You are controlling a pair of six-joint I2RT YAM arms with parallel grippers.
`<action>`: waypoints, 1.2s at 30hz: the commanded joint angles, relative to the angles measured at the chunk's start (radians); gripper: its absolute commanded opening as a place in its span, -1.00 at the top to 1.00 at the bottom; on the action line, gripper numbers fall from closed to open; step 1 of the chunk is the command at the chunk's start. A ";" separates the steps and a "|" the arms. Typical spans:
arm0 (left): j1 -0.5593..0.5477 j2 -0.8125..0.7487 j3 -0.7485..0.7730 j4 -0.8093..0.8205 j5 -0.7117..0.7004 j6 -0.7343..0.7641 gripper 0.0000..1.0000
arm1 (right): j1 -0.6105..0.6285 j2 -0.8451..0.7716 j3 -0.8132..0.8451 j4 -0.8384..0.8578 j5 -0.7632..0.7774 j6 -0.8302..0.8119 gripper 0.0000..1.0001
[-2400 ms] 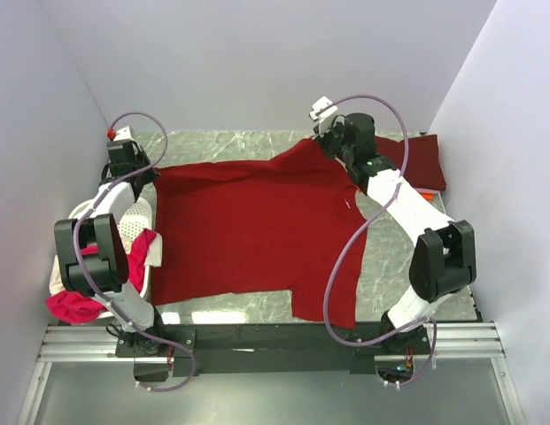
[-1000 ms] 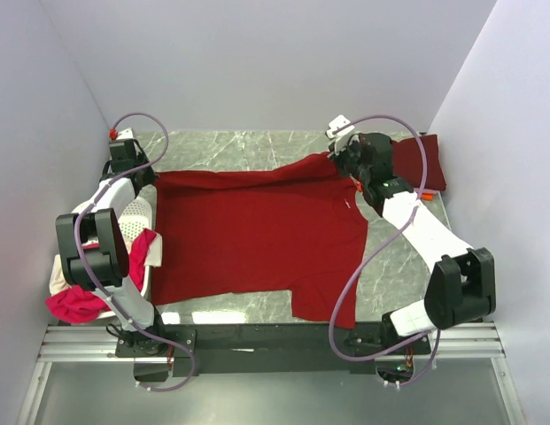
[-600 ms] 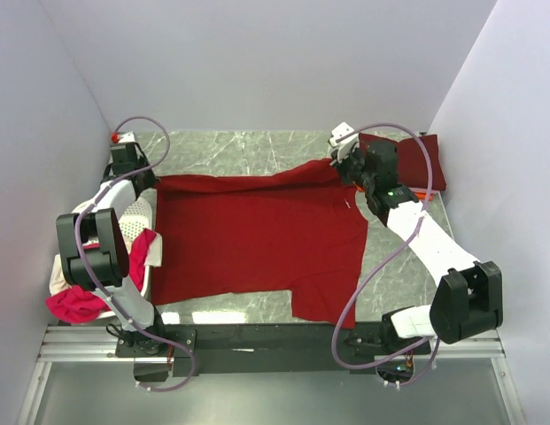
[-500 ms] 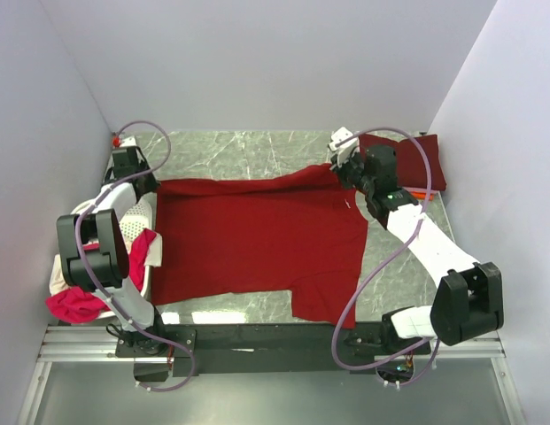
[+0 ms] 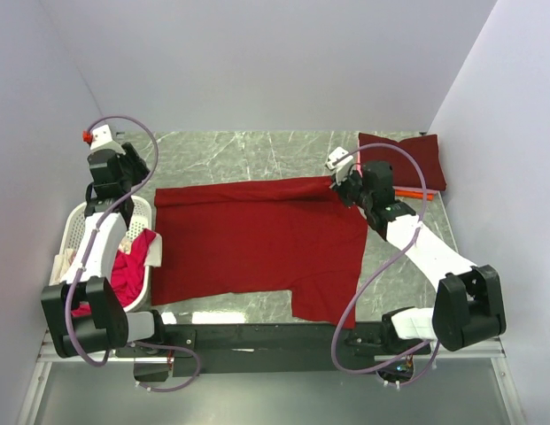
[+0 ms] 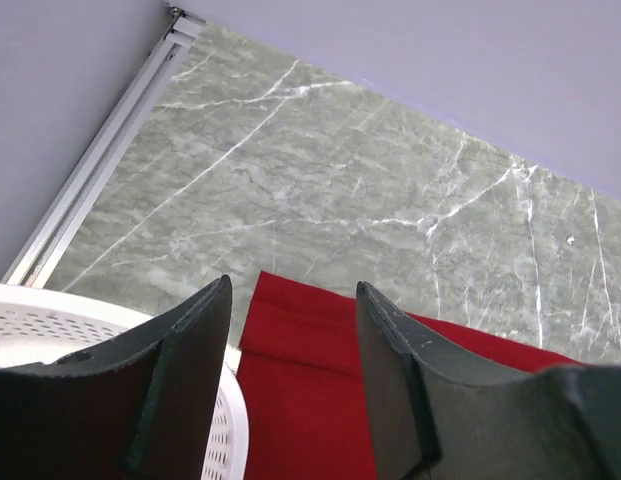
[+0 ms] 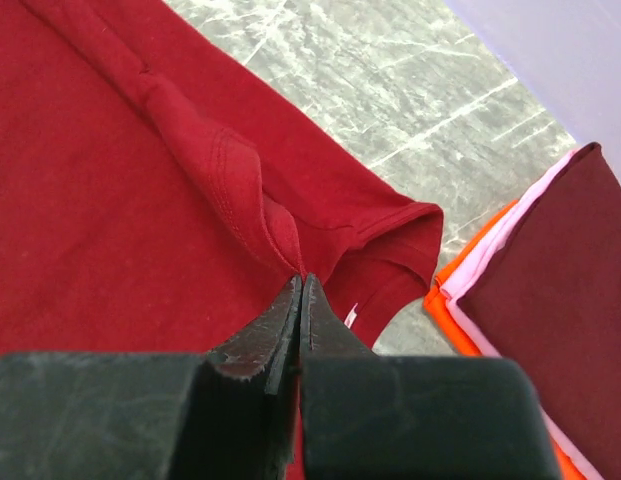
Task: Fold and stack the t-shirts
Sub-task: Fold the tshirt
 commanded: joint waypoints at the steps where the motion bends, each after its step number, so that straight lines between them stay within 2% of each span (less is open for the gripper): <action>1: 0.005 0.015 0.006 -0.002 0.027 0.004 -0.16 | -0.006 -0.060 -0.009 0.024 -0.028 -0.017 1.00; 8: 0.005 -0.047 -0.002 -0.029 0.080 -0.018 -0.16 | -0.005 -0.064 -0.040 -0.016 -0.064 -0.066 1.00; 14: 0.003 -0.155 -0.028 -0.072 0.134 -0.036 -0.16 | -0.003 -0.075 -0.084 -0.200 -0.188 -0.224 1.00; 17: 0.000 -0.212 -0.046 -0.108 0.198 -0.044 -0.19 | 0.007 -0.044 -0.074 -0.315 -0.197 -0.286 0.01; 19: -0.005 -0.241 -0.061 -0.129 0.261 -0.044 -0.23 | -0.002 -0.024 -0.046 -0.342 -0.158 -0.281 -0.38; 21: -0.018 -0.292 -0.075 -0.149 0.286 -0.030 -0.30 | -0.020 0.003 0.018 -0.361 -0.155 -0.264 -0.46; 25: -0.044 -0.382 -0.130 -0.186 0.289 0.014 -0.34 | -0.026 0.184 0.242 -0.516 -0.257 -0.223 -0.43; 28: -0.061 -0.450 -0.179 -0.207 0.288 0.045 -0.34 | -0.031 0.459 0.507 -0.643 -0.365 -0.148 -0.36; 31: -0.103 -0.502 -0.209 -0.223 0.245 0.069 -0.35 | -0.032 0.636 0.684 -0.735 -0.399 -0.079 -0.33; 36: -0.127 -0.519 -0.197 -0.220 0.217 0.079 -0.35 | -0.031 0.796 0.862 -0.810 -0.410 -0.011 -0.32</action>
